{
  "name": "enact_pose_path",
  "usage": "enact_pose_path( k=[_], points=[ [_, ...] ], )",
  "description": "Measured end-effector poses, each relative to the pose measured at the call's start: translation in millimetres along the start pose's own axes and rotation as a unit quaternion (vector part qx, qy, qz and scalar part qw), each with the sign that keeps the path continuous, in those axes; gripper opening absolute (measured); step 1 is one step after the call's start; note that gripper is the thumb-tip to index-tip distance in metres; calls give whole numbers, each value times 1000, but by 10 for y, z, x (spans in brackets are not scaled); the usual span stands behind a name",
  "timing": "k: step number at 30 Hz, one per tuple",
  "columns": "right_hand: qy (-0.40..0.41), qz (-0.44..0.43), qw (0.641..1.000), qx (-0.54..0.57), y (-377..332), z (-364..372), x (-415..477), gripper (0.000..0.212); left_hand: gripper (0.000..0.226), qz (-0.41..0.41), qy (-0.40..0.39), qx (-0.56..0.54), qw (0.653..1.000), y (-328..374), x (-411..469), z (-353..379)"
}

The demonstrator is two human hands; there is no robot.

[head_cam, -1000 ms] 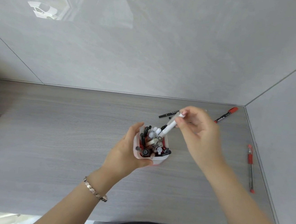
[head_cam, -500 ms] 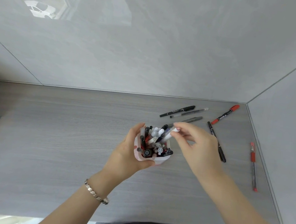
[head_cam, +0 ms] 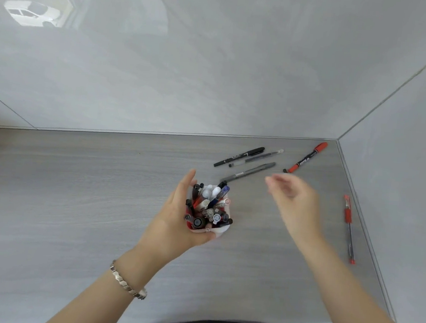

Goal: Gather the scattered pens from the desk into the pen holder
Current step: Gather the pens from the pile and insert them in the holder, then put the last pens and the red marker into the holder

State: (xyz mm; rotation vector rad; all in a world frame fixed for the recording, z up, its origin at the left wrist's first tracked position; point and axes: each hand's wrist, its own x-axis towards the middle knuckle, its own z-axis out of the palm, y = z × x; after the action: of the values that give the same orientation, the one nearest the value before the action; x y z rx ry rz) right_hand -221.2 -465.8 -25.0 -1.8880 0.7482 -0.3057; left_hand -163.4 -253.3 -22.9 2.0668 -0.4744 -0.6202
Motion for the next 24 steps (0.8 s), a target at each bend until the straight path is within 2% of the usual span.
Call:
enact_pose_path(
  k=[2,4,7,10,14,15,18,20,24],
  points=[
    [97,73,976,-181,358,-349,159,28,111,6,-3,13,1000,15,-8,1],
    [122,174,929,-304,768,-647,216,39,111,5,-5,16,1000,32,-2,15],
    [131,224,900,-351,1100,-808,200,36,106,-12,4,0,1000,68,18,45],
    [121,180,902,-374,1210,-827,251,31,106,-18,-4,6,1000,113,49,61],
    [44,106,944,-310,1037,-797,388,10,106,-20,-21,9,1000,127,67,53],
    [23,74,948,-309,993,-785,421,13,105,-17,-22,13,1000,122,67,53],
    [-85,-46,919,-382,912,-766,473,31,104,-9,-26,20,999,118,63,42],
    [-172,-76,896,-403,907,-765,494,39,104,-6,-28,24,999,121,64,26],
    [-302,-83,863,-397,805,-706,524,20,108,7,-22,29,999,89,55,-16]
  ],
)
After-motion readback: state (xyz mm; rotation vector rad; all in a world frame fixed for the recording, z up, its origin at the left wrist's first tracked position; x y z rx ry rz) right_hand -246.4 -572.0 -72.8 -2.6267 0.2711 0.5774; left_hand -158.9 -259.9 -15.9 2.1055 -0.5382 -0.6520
